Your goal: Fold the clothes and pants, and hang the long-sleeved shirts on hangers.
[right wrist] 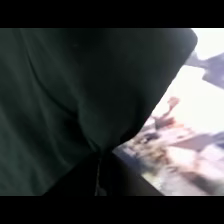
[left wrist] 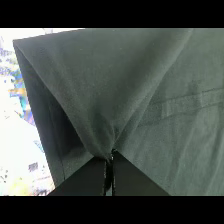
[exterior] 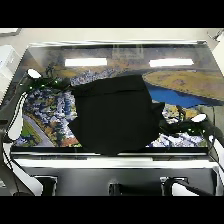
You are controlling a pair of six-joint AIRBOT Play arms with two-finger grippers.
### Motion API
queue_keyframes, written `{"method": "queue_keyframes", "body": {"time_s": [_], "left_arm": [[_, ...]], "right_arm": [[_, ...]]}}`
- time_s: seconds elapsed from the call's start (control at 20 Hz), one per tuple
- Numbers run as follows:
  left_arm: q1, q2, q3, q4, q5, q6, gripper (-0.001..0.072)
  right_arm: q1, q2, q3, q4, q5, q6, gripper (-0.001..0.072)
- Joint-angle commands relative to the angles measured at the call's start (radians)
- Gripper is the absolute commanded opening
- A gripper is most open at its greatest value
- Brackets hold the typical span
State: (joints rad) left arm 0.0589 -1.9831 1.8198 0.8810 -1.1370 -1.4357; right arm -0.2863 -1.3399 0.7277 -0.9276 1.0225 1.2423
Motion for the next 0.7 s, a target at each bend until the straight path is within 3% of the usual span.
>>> {"method": "queue_keyframes", "body": {"time_s": [0.0,0.2,0.35,0.65], "left_arm": [[0.002,0.003,0.001,0.0,-0.008,-0.004,0.0017],[0.015,0.026,0.001,0.0,-0.065,-0.014,0.0017],[0.021,0.038,0.0,0.0,-0.097,-0.015,0.0017],[-0.003,0.038,0.0,-0.011,-0.132,-0.031,0.0017]], "right_arm": [[0.01,0.04,0.085,0.011,-0.017,0.076,0.0032],[0.01,-0.003,0.356,-0.212,-0.133,0.264,0.0031],[0.01,-0.19,0.629,-0.334,-0.095,0.357,0.0032],[0.01,-0.582,1.132,-0.42,-0.022,0.496,0.0032]]}}
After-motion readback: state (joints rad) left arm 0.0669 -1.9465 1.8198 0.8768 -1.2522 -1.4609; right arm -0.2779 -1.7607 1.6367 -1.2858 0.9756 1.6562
